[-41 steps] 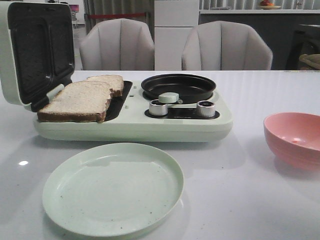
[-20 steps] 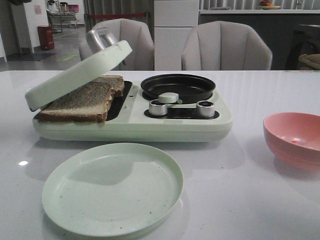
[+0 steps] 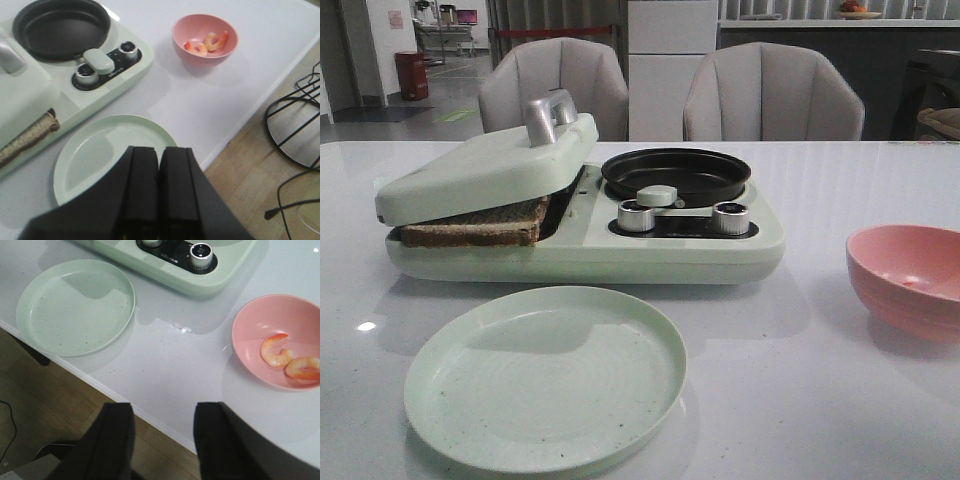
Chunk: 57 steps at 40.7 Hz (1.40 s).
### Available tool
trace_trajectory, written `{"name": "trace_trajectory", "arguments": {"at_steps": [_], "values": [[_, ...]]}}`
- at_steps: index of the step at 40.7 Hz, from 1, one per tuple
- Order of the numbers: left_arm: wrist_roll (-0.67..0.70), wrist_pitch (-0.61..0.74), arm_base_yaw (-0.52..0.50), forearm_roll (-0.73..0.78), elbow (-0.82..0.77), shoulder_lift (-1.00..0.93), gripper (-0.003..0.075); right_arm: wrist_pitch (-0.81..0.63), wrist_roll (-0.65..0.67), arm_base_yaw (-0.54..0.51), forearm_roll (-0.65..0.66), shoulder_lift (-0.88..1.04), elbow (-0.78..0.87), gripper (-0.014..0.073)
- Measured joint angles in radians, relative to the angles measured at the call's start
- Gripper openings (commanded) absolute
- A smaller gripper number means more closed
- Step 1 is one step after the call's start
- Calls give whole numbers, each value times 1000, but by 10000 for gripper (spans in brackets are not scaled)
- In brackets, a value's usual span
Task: Make breakfast with bread and shrimp
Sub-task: 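Swing the lid down over the bread with the left gripper, then reach the right gripper to the pink bowl and grasp its rim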
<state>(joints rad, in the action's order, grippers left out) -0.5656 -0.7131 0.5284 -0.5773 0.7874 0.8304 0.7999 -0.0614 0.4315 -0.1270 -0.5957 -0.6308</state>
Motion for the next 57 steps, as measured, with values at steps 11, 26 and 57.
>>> {"name": "trace_trajectory", "arguments": {"at_steps": [11, 26, 57], "values": [[0, -15, 44, 2, -107, -213, 100, 0, 0, 0, 0, 0, 0, 400], [0, -10, 44, 2, -111, -251, 100, 80, 84, -39, 100, -225, -139, 399], [-2, -8, 44, 2, -111, -251, 100, 44, -33, -546, 34, -952, -427, 405]]}}
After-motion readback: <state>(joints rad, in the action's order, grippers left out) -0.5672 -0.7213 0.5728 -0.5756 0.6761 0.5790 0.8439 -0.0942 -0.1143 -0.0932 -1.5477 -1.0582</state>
